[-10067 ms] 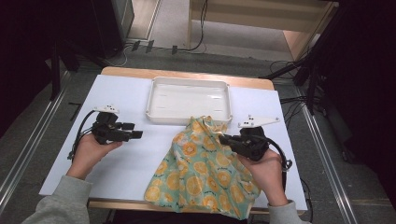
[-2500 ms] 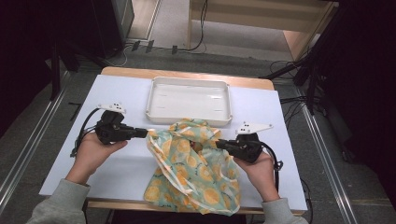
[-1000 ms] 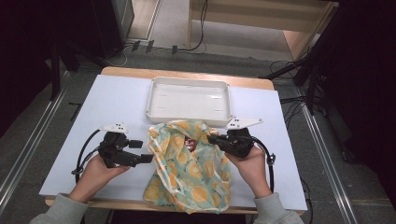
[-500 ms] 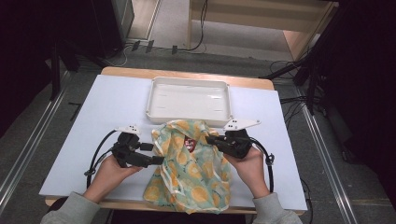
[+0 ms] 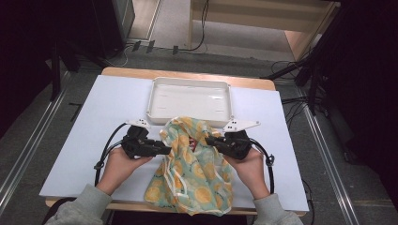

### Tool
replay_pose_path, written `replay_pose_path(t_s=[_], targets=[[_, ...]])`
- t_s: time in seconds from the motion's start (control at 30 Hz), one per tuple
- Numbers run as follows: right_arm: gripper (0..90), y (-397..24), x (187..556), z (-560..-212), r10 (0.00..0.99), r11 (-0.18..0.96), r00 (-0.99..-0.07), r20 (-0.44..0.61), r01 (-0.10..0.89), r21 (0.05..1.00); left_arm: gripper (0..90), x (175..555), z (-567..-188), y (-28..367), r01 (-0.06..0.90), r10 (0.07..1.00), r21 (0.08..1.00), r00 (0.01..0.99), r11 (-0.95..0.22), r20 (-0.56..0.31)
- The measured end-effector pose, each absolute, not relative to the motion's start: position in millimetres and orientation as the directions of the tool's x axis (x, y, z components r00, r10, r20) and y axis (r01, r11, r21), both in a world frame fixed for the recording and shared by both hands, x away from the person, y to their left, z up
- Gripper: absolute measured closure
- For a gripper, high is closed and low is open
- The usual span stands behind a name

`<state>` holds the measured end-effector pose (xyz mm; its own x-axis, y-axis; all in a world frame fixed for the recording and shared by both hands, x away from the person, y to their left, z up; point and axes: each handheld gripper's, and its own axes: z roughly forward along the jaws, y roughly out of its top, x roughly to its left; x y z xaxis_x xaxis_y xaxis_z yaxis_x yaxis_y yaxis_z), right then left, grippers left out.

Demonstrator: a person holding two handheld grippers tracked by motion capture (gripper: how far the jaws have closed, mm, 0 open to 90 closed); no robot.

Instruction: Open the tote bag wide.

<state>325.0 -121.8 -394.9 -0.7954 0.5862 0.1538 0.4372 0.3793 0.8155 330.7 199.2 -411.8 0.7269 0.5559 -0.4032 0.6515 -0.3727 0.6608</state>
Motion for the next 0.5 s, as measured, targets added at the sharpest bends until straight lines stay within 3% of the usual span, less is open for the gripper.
replay_pose_path(t_s=[0.17, 0.5], targets=[[90.0, -119.9, 324.3, -395.6, 0.583, 0.383, -0.799, 0.150, 0.433, 0.816, 89.7, 333.2, -407.0, 195.0, 0.622, 0.545, 0.680, 0.750, -0.387, -0.375], [90.0, -124.3, 324.3, -395.8, 0.589, 0.379, -0.794, 0.150, 0.436, 0.816, 90.0, 334.6, -397.1, 216.8, 0.632, 0.567, 0.680, 0.735, -0.372, -0.373]])
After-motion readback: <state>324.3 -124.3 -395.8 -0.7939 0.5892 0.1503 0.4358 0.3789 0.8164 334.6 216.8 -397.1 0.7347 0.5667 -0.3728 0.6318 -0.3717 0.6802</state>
